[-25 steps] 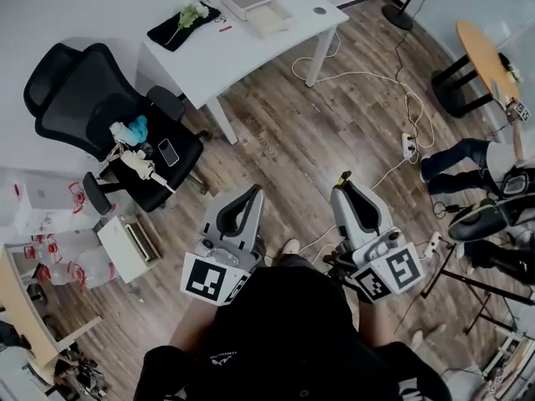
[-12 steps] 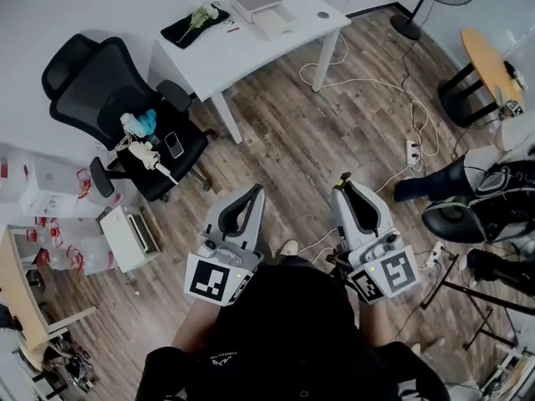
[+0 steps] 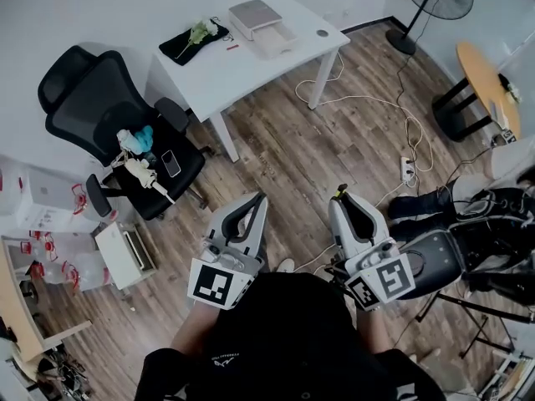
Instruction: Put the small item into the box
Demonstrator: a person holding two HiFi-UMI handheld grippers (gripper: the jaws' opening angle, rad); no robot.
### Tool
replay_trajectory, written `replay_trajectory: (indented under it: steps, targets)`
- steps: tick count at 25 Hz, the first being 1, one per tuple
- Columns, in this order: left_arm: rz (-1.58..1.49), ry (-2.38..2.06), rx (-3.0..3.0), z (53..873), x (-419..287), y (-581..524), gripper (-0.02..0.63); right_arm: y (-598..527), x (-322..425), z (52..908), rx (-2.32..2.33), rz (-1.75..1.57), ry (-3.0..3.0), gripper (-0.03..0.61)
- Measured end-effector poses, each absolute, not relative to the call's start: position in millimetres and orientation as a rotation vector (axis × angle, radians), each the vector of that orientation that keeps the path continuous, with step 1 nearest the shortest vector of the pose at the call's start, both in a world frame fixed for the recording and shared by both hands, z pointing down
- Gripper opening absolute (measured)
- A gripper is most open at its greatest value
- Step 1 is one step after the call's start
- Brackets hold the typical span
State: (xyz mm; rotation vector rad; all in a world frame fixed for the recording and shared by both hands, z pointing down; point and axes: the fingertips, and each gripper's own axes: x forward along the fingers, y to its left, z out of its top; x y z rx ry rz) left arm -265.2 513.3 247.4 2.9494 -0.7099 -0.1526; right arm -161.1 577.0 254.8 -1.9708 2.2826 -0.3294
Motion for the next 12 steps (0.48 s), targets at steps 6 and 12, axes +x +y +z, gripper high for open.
replay_trajectory:
  steps: [6,12]
  targets:
    - [-0.181,-0.661,2.958,246.5,-256.0,447.3,0.005,516.0,-156.9,257.5,-1.994,-0.351,2.272,0.067]
    - [-0.195,-0.589,2.970,247.2,-249.1,386.4,0.005,458.1,-154.7,259.7,-2.035,-0.348,2.240,0.067]
